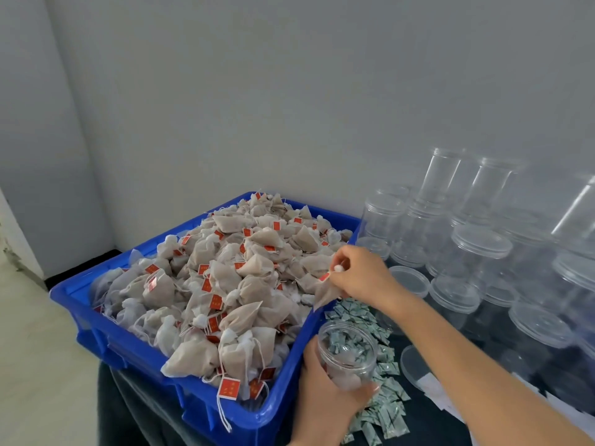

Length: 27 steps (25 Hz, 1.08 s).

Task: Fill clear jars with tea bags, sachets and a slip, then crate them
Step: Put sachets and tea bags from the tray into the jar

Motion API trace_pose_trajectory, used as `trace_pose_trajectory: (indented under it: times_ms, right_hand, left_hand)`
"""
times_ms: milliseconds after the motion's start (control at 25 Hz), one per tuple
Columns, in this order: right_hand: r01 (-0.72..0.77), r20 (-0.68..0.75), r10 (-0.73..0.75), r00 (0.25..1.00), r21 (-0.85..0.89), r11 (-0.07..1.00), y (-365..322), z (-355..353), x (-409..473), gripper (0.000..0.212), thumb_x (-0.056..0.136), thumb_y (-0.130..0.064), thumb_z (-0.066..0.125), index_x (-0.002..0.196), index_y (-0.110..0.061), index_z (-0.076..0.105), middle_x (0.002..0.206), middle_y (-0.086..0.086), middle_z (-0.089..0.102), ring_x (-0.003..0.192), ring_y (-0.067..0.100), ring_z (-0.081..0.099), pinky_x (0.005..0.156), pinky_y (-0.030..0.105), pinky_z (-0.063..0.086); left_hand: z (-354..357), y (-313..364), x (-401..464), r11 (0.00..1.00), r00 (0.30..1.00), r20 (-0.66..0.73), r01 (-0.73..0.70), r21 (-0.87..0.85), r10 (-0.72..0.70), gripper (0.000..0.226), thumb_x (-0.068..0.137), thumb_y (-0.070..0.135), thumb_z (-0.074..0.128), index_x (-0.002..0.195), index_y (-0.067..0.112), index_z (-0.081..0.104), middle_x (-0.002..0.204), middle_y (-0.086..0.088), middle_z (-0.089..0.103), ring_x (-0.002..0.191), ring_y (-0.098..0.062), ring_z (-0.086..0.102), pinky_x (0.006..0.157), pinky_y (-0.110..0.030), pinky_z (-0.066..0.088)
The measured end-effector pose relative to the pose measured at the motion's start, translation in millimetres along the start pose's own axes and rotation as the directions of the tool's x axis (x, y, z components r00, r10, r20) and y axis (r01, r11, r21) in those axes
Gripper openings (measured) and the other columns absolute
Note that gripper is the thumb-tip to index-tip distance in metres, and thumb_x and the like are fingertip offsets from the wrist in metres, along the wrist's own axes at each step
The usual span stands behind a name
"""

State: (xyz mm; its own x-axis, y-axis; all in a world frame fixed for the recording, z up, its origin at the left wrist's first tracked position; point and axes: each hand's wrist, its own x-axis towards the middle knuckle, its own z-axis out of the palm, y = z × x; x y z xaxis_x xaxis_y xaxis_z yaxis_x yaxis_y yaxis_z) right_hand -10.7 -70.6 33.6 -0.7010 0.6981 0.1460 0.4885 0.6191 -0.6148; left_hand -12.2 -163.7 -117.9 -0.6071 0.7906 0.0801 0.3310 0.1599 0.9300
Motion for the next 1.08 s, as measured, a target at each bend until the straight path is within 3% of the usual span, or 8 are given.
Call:
trace_pose_trajectory:
  times_ms: [80, 200, 320, 400, 520, 680, 920, 1080]
  right_hand:
    - [0.075, -0.044, -0.076, 0.996, -0.026, 0.997, -1.4, -29.1, -15.7, 0.020, 0.080, -0.017, 0.069, 0.077, -0.029, 0.054, 0.080, -0.008, 0.059, 0.072, 0.007, 0.058, 0.059, 0.019, 0.048]
    - [0.115, 0.069, -0.105, 0.992, -0.148, 0.982, -0.3, -48.7, -36.0, 0.021, 0.076, -0.023, 0.073, 0.076, -0.032, 0.055, 0.078, -0.011, 0.060, 0.070, 0.003, 0.056, 0.057, 0.013, 0.042]
    - [0.109, 0.325, -0.014, 0.946, -0.276, 0.955, 4.3, -36.0, -50.1, 0.017, 0.073, -0.043, 0.073, 0.081, -0.033, 0.062, 0.082, -0.015, 0.062, 0.075, -0.001, 0.058, 0.064, 0.016, 0.047]
    - [0.104, 0.188, -0.057, 0.981, -0.249, 0.963, 9.4, -26.8, -39.2, 0.018, 0.079, -0.049, 0.065, 0.087, -0.033, 0.065, 0.086, -0.015, 0.065, 0.078, 0.000, 0.060, 0.070, 0.023, 0.051]
    - [0.068, -0.122, -0.107, 0.987, -0.289, 0.955, 20.1, -14.3, 4.8, 0.016, 0.094, -0.025, 0.054, 0.106, -0.024, 0.064, 0.100, -0.004, 0.068, 0.084, 0.007, 0.060, 0.074, 0.025, 0.051]
    - [-0.019, -0.065, -0.003, 0.998, -0.328, 0.944, 45.3, 15.1, 52.3, 0.038, 0.097, -0.015, 0.048, 0.135, -0.018, 0.047, 0.124, 0.008, 0.059, 0.107, 0.021, 0.058, 0.085, 0.032, 0.049]
    - [-0.106, -0.413, 0.053, 0.909, -0.106, 0.989, 62.3, 38.9, 79.5, 0.028, 0.102, -0.025, 0.034, 0.113, -0.013, 0.058, 0.098, 0.004, 0.064, 0.085, 0.016, 0.058, 0.058, 0.017, 0.036]
    - [-0.107, 0.014, 0.110, 0.994, -0.132, 0.985, 69.5, 41.7, 82.3, 0.037, 0.099, -0.020, 0.044, 0.136, -0.016, 0.049, 0.135, 0.012, 0.052, 0.120, 0.027, 0.051, 0.092, 0.034, 0.043]
  left_hand:
    - [-19.3, 0.1, -12.2, 0.926, 0.992, 0.060, 0.122, -0.358, -0.108, 0.109, 0.059, 0.016, 0.089, 0.144, 0.024, 0.021, 0.132, 0.018, 0.039, 0.115, 0.002, 0.039, 0.101, -0.009, 0.033]
    - [-21.4, 13.4, -12.5, 0.986, 0.995, 0.052, 0.086, -0.143, -0.079, 0.099, 0.063, 0.015, 0.088, 0.136, 0.027, 0.024, 0.111, 0.028, 0.038, 0.097, 0.015, 0.042, 0.077, 0.004, 0.034]
    - [-14.7, 14.4, -11.7, 0.989, 0.999, 0.013, -0.035, -0.147, 0.037, 0.091, 0.069, 0.028, 0.084, 0.137, 0.025, 0.023, 0.113, 0.030, 0.028, 0.112, 0.014, 0.039, 0.090, 0.003, 0.027]
    - [-14.2, 9.4, -11.0, 0.972, 0.999, -0.038, 0.015, -0.236, -0.025, 0.099, 0.062, 0.029, 0.088, 0.140, 0.026, 0.026, 0.120, 0.029, 0.034, 0.113, 0.009, 0.042, 0.100, -0.009, 0.030]
    - [-19.5, 9.8, -13.0, 0.939, 0.993, 0.009, 0.114, -0.326, -0.118, 0.103, 0.059, 0.018, 0.090, 0.140, 0.029, 0.026, 0.115, 0.027, 0.043, 0.099, 0.012, 0.047, 0.093, -0.010, 0.038]
    - [-18.7, 6.8, -1.4, 0.961, 0.993, -0.056, 0.086, -0.265, -0.104, 0.117, 0.052, 0.025, 0.092, 0.145, 0.024, 0.021, 0.135, 0.013, 0.037, 0.127, -0.009, 0.040, 0.111, -0.033, 0.035]
    - [-16.5, -20.6, -0.8, 0.977, 0.994, 0.016, 0.110, -0.181, -0.109, 0.114, 0.035, 0.061, 0.079, 0.133, 0.047, 0.023, 0.127, 0.031, 0.044, 0.116, 0.015, 0.045, 0.091, -0.004, 0.040]
    - [-13.4, -24.9, 3.6, 0.984, 0.996, 0.000, 0.090, -0.151, -0.091, 0.113, 0.033, 0.067, 0.077, 0.129, 0.055, 0.020, 0.126, 0.035, 0.041, 0.115, 0.018, 0.043, 0.089, -0.002, 0.038]
